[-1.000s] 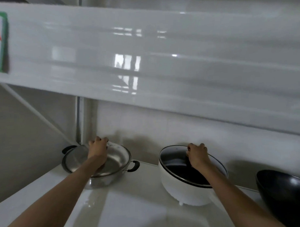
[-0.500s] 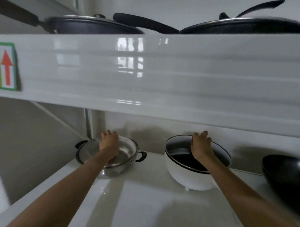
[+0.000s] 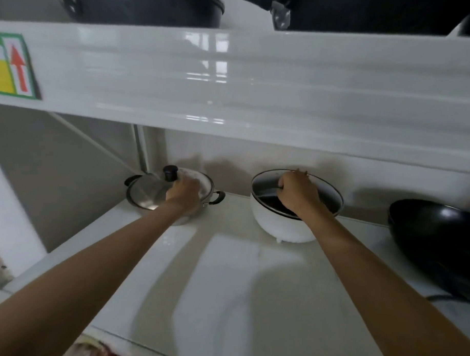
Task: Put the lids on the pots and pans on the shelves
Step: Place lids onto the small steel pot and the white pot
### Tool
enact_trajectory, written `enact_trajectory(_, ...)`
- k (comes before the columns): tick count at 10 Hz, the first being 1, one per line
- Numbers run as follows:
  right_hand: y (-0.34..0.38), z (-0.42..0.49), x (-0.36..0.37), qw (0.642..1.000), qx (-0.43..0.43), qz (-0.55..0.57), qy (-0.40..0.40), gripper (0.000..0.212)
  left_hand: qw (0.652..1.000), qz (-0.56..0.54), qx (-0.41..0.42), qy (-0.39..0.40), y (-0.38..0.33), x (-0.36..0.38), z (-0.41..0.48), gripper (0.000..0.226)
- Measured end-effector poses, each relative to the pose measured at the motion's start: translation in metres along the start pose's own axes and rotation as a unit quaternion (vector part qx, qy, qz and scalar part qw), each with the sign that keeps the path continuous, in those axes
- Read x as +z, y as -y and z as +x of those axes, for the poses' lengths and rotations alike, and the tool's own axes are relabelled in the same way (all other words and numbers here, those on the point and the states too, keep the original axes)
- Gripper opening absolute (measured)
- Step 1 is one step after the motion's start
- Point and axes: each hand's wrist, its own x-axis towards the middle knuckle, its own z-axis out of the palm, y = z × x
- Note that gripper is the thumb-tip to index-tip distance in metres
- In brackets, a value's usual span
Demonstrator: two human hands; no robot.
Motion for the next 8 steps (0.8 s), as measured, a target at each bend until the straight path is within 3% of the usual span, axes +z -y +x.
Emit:
enact_trajectory(1, 0.007, -0.016, 0.003, 1.0, -0.013, -0.005, 0.026, 0.028, 0.999, -0.001, 0.013, 0.03, -0.003, -0.011, -0.028, 0.034)
enact_trajectory(2, 0.01, -0.041, -0.001, 0.997, -0.03, 0.002, 0.068, 0.013, 0.998, 0.006, 0.008, 0.065, -0.005, -0.016, -0.048, 0.035)
enact_trajectory(4, 0.008, -0.094, -0.016, 0.989, -0.013, -0.028, 0.146, 0.027, 0.988, 0.049, 0.051, 0.139, -0.015, -0.024, -0.111, 0.037)
enact_trajectory(8, -0.019, -0.209, -0.067, 0.986, -0.001, -0.033, 0.165, 0.025, 0.954, 0.109, 0.111, 0.257, -0.072, -0.039, -0.222, 0.045)
